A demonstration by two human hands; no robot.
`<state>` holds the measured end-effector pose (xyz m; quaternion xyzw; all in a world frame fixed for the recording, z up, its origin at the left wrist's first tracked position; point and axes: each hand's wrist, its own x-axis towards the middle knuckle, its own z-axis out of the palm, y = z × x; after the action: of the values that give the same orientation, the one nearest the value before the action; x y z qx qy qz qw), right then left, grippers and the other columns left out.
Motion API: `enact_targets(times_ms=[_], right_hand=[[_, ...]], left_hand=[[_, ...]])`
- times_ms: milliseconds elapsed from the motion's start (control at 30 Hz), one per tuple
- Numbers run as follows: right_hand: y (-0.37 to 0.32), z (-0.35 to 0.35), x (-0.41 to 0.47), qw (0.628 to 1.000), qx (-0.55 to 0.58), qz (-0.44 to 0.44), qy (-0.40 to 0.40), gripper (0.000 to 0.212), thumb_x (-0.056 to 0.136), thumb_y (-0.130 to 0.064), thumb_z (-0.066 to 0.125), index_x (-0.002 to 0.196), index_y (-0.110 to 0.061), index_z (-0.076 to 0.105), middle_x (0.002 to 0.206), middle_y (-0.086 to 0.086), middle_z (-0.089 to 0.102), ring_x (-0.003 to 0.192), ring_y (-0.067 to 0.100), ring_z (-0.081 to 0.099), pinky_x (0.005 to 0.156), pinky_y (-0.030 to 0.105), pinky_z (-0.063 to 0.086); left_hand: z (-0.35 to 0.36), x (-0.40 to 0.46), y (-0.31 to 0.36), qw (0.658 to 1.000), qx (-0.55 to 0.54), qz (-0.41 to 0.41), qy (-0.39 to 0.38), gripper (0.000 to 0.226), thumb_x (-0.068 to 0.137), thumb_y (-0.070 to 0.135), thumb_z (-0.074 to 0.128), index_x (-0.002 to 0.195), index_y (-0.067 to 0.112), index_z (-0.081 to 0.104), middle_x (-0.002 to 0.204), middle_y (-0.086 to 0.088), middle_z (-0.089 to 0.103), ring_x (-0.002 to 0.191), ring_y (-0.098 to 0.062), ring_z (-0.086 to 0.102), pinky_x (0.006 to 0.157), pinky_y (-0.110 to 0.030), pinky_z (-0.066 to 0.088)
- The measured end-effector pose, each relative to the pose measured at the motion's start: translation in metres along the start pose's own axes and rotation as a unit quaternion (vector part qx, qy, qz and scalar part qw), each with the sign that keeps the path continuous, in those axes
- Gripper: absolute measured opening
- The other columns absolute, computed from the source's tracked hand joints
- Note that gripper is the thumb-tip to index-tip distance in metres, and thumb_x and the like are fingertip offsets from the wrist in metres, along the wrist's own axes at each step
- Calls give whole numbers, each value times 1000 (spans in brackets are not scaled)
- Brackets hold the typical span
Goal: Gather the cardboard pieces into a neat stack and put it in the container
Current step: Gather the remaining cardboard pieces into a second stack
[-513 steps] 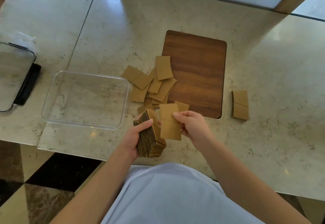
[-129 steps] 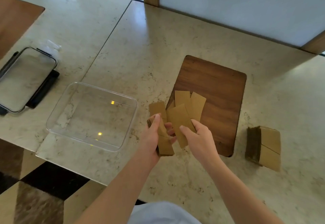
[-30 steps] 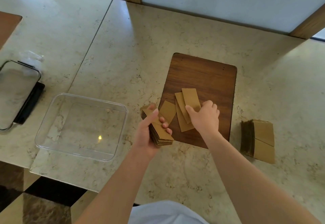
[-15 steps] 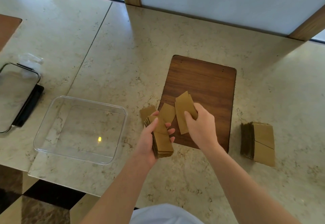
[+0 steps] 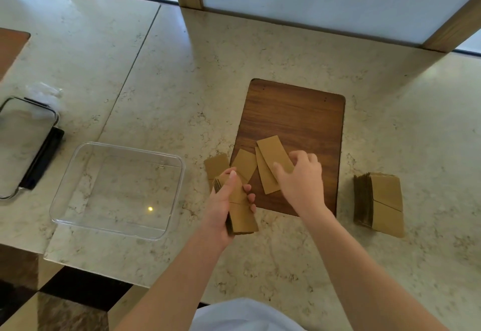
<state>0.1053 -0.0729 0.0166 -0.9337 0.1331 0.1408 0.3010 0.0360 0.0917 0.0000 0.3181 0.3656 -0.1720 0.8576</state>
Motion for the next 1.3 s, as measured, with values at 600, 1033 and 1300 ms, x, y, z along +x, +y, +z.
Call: enact_targets(times_ms=[600,1033,1300], right_hand=[[3,15,-32,986,101,-127,26,9,98,-18,63,105,-20,68,88,-8,61,76,6,58,66,24,49],[-26,6,-71,965,-65,-143,-209,42,100,-49,36,89,-25,68,83,-11,62,70,8,58,66,31,50],[-8,23,4,994,-98,37,-32,68,89,-56,70,138,-12,50,135,8,52,127,31,47,104,47,44]], left_hand=[[5,7,-1,996,26,28,81,22,95,36,73,116,31,70,90,-13,74,75,-28,76,65,-42,63],[10,1,-8,992,108,49,52,31,93,28,75,120,41,68,93,-7,78,83,-24,74,72,-41,63],[1,-5,0,997,17,33,66,57,79,51,79,126,22,63,93,-12,64,70,-23,68,59,-38,58]])
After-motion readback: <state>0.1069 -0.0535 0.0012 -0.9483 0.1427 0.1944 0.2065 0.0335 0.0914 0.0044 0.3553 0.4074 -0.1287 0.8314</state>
